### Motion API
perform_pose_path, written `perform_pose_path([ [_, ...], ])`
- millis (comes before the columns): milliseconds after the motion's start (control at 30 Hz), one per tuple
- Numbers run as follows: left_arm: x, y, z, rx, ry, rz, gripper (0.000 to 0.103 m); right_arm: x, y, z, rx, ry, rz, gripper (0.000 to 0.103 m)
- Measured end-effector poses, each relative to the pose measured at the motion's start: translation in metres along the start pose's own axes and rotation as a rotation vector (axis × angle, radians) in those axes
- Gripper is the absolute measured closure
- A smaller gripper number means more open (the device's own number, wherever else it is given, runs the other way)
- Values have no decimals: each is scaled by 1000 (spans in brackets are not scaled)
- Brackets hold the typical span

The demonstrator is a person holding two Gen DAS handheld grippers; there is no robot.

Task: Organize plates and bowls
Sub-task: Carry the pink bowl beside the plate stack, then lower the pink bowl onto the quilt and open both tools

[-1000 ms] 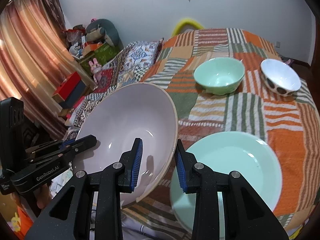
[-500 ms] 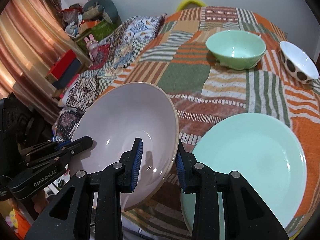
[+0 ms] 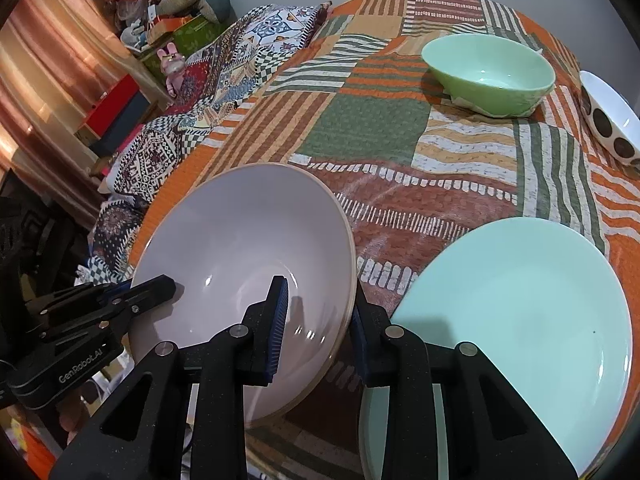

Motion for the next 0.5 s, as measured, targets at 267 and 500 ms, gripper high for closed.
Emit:
perform_pose_path([
  [267, 3, 1, 1, 7, -7, -6, 90, 5, -1, -2, -15, -1, 18, 76],
  [500, 1, -1, 1, 5, -8, -16, 90, 0, -4, -1, -49, -14, 47, 74],
])
Point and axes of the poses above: each gripper's, at about its wrist camera, not at the fingertips, and x roughly the way its jaws point, y to its right, z to its underside, the point moved 5 cm from there along x, roughly the way its jaws point, and after that the axes turned 13 degrees about -y, right-handed, at the moved point
